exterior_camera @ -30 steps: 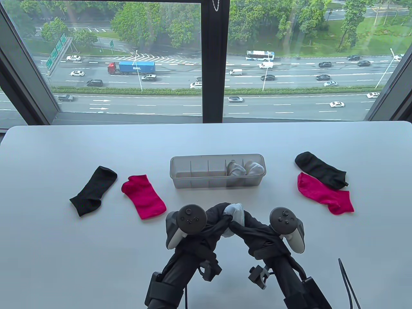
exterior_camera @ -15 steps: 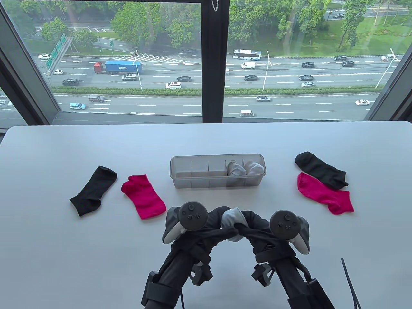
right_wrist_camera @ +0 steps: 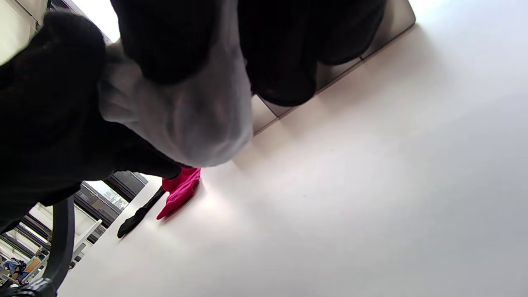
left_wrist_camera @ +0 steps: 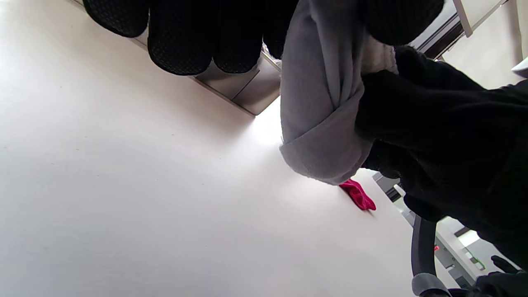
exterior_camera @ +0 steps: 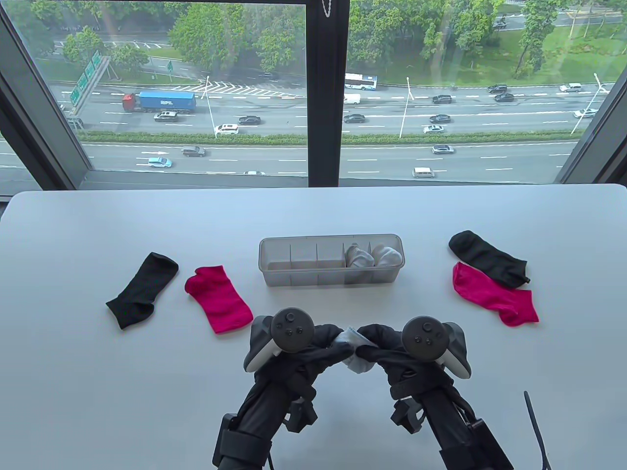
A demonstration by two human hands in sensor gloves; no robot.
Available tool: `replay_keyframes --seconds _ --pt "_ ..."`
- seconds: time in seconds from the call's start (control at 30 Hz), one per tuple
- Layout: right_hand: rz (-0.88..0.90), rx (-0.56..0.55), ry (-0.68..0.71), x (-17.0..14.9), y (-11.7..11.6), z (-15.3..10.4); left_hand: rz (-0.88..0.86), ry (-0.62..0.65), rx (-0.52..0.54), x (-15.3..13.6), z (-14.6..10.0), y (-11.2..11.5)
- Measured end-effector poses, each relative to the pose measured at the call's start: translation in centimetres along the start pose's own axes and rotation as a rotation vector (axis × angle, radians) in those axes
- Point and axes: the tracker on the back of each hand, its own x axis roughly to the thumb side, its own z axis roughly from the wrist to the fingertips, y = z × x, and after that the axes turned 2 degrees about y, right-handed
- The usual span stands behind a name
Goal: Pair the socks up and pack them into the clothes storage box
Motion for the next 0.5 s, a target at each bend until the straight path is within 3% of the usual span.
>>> replay_keyframes --seconds 0.1,0.17,0.3,0.43,0.5 --pt "-0.046 0.036 0.013 0.4 -0.6 0.2 -0.027 0.009 -0.136 0.7 0.5 0.6" --pt "-0.050 0.037 0.011 0.2 -0.7 0.1 0.005 0.017 -0.054 0.9 0.4 0.5" --pt "0.163 0.046 0.013 -1.3 0.3 -0.1 -0.180 0.089 -0.050 0.4 0.2 -0.2" --pt "0.226 0.019 -0.003 -1.7 0.4 -0.3 -0.226 0.079 0.096 0.4 0.0 -0.1" --pt "0.201 -0.008 -0.010 -1.9 0.9 -0.3 -0.208 0.081 0.022 0.4 0.1 -0.2"
